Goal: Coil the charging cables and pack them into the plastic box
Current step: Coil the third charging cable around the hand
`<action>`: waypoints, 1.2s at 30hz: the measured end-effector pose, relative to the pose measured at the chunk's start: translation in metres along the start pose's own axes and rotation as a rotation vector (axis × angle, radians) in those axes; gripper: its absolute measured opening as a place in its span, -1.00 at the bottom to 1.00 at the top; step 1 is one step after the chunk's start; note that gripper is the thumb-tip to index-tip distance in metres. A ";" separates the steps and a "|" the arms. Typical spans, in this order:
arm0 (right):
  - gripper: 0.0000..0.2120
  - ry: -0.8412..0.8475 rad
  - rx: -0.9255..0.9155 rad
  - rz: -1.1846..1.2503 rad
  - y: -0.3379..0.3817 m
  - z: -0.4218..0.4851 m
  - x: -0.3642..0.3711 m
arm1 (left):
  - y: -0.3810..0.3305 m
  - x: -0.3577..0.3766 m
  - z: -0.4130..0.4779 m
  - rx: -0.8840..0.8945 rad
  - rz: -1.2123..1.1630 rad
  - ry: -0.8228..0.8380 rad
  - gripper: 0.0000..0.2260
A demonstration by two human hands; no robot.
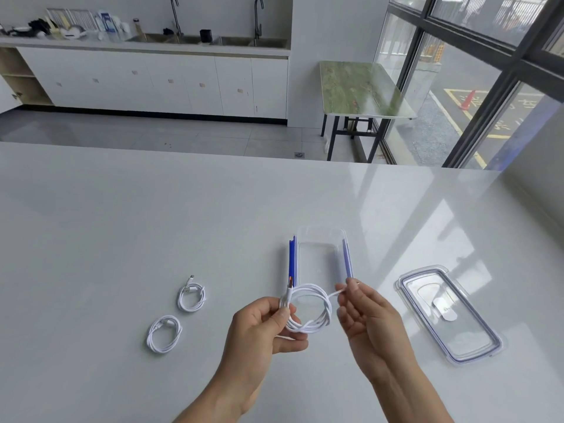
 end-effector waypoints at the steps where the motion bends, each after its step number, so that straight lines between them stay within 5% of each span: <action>1: -0.95 -0.050 -0.079 -0.050 0.003 -0.001 -0.002 | 0.001 0.000 -0.001 -0.007 0.003 -0.009 -0.83; 7: -0.83 -0.126 -0.625 -0.528 0.013 -0.022 -0.001 | 0.007 -0.003 -0.001 -0.085 0.081 -0.118 -0.83; 10: -0.90 0.115 -1.013 -1.058 0.019 -0.035 0.013 | 0.005 -0.008 0.001 -0.062 0.258 -0.135 -0.78; 12: -0.84 0.304 -1.081 -1.259 0.017 -0.034 0.020 | 0.004 -0.006 0.001 -0.032 0.365 -0.118 -0.77; 16: -0.80 0.347 -0.902 -1.450 0.008 -0.023 0.025 | 0.004 0.000 -0.002 0.005 0.481 -0.110 -0.79; 23: -0.74 0.286 -0.271 -0.954 0.009 -0.016 0.017 | 0.006 0.000 -0.004 -0.031 0.371 -0.091 -0.79; 30: -0.78 0.293 -0.148 -0.987 0.017 -0.012 0.020 | 0.009 0.003 -0.006 -0.002 0.389 -0.052 -0.79; 36: -0.75 0.344 -0.229 -1.052 0.010 -0.018 0.018 | 0.003 0.001 -0.004 -0.001 0.309 -0.068 -0.80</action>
Point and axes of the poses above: each hand's wrist, its own z-axis towards the middle knuckle, its own x-axis out of the palm, y = z × x, the point moved 4 cm from there along z, towards the middle knuckle, and after that the axes turned 6 degrees about y, right-handed, at the moved point
